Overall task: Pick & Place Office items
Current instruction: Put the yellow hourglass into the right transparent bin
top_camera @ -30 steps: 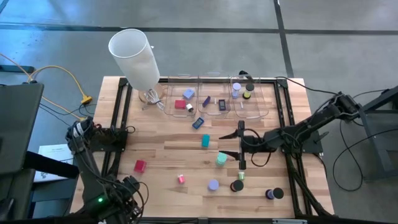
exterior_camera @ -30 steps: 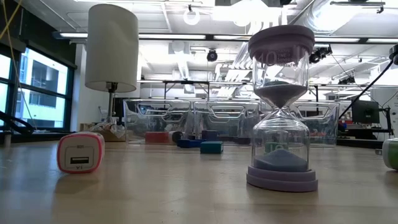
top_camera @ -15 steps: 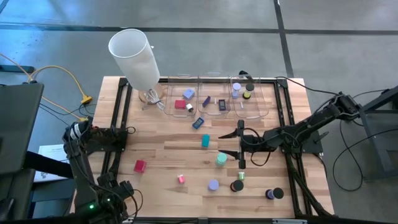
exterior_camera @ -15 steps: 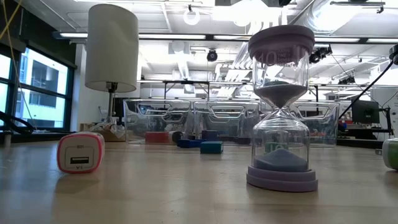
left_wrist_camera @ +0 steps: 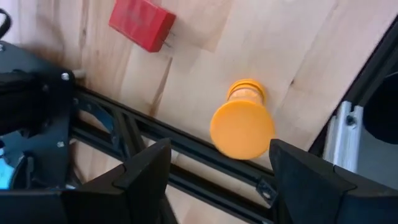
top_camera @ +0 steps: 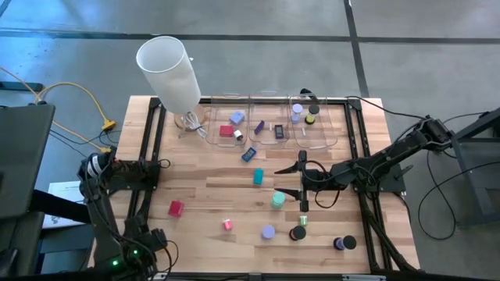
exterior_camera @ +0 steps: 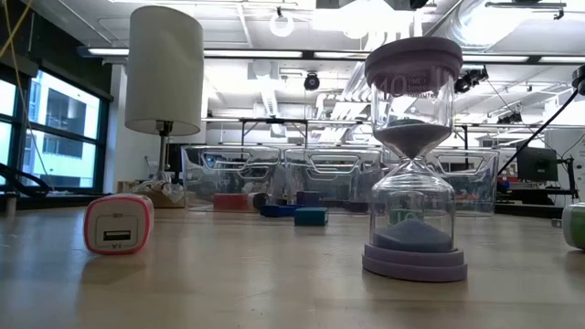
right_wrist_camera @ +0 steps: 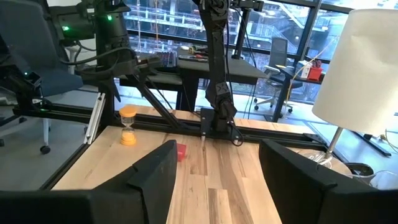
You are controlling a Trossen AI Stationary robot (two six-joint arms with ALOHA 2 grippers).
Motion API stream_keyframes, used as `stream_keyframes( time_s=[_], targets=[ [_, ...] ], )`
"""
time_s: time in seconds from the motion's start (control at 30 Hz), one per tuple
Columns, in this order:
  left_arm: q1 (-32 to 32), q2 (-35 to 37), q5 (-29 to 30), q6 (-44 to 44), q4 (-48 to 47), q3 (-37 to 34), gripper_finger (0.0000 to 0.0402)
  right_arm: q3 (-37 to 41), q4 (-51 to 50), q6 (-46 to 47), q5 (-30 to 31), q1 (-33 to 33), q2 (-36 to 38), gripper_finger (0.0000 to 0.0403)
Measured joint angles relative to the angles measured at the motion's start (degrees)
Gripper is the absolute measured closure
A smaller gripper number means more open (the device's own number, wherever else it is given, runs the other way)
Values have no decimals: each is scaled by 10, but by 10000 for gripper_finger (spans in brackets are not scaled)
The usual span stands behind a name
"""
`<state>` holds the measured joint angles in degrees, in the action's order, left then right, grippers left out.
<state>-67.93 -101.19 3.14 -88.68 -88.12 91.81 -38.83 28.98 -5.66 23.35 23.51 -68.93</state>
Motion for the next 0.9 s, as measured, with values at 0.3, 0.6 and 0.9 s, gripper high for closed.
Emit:
stream_keyframes(
  time_s=[0.3,0.6,0.9],
  targets=[
    [-2,0,7,0,28,-1,137,0,-1,0,0,0,0,185],
    [-2,0,30,-7,60,-13,137,0,-1,0,0,0,0,185],
    [-3,0,30,-9,93,-44,137,0,-1,1,0,0,0,185]
  ],
)
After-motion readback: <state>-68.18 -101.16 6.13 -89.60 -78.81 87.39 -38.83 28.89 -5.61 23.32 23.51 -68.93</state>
